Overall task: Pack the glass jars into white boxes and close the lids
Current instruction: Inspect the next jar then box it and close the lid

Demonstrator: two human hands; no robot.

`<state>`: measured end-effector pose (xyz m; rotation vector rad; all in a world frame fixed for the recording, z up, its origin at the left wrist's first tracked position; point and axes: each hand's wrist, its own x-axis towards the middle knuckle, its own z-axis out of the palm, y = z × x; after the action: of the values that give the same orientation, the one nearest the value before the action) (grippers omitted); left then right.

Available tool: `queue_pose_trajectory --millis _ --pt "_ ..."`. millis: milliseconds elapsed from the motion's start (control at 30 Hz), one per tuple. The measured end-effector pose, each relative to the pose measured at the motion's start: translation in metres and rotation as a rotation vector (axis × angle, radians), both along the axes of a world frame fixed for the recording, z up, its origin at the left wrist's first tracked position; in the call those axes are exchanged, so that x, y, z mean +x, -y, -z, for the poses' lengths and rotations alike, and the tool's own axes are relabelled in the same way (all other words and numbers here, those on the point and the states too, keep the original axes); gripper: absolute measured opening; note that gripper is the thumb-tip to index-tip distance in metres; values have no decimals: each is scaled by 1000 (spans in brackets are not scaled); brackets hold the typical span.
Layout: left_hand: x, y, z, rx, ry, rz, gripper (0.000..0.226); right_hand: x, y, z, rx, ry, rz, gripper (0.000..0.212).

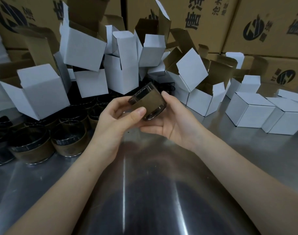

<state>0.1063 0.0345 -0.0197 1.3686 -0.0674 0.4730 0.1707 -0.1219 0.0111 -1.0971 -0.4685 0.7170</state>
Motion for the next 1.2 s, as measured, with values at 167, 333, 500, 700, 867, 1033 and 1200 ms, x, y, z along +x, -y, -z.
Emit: queue_pose_trajectory --millis 167,333,500,700,867,1033,1200 --pt "-3 -1 -2 -8 4 90 56 1 -2 4 41 -124 -128 55" --pt "-6 3 -5 -27 10 174 64 0 -2 6 73 -184 -254 57" --pt "-8 8 -7 -31 11 60 58 1 -1 4 -151 -34 -181 57" --pt "-7 11 -8 27 38 -161 63 2 -4 4 -180 104 198 40" --pt "-7 11 -7 155 51 -245 56 -1 -4 3 -183 244 165 46" --pt "-9 15 -8 251 46 -284 66 -8 -6 6 -163 272 116 63" --pt "-10 16 -6 426 64 -375 72 -5 -8 11 -65 207 66 59"
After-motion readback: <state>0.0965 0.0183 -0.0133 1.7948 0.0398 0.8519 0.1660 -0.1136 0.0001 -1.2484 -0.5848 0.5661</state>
